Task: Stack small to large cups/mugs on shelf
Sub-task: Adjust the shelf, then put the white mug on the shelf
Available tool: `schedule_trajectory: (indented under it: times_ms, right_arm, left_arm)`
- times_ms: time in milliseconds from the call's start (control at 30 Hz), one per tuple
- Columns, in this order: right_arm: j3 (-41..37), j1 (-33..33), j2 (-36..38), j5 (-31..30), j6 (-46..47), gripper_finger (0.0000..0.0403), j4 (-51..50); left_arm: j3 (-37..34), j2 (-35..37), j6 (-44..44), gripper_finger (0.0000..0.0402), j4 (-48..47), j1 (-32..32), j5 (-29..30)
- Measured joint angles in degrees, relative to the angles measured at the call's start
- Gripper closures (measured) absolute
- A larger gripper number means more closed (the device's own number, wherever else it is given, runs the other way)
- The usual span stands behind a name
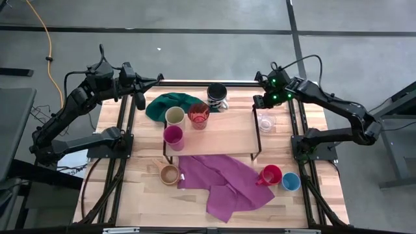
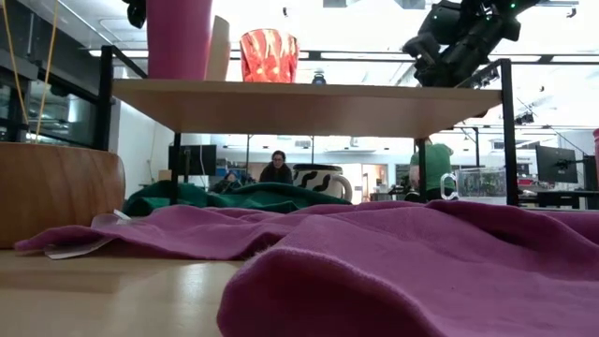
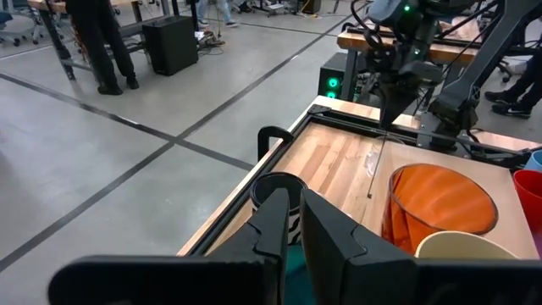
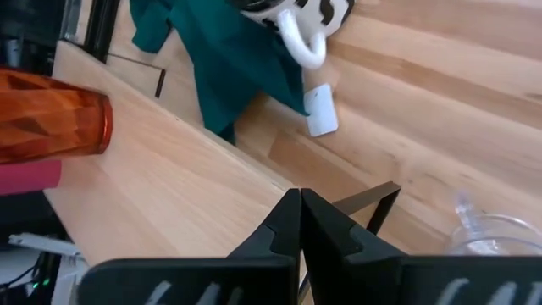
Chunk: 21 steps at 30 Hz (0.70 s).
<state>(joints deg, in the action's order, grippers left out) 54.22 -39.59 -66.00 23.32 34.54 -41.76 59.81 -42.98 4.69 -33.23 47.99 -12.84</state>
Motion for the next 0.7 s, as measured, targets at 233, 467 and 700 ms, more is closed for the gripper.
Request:
schedule_trajectory:
  times_ms: [233,467,700]
  right_arm:
    - [0.0,1.6,0.0,2.3,0.1,0.0403,0.1]
    - [0.0,3.8,0.0,1.9,1.0,0.0403,0.5]
    - [0.0,2.8,0.0,-5.7,0.6,0.0403,7.3]
  left_arm:
    - [0.0,0.0,0.0,0.0378,0.0,0.0,0.0]
    - [0.0,0.0,0.0,0.0378,0.0,0.0,0.0]
    - [0.0,0.0,0.0,0.0378,0.0,0.0,0.0]
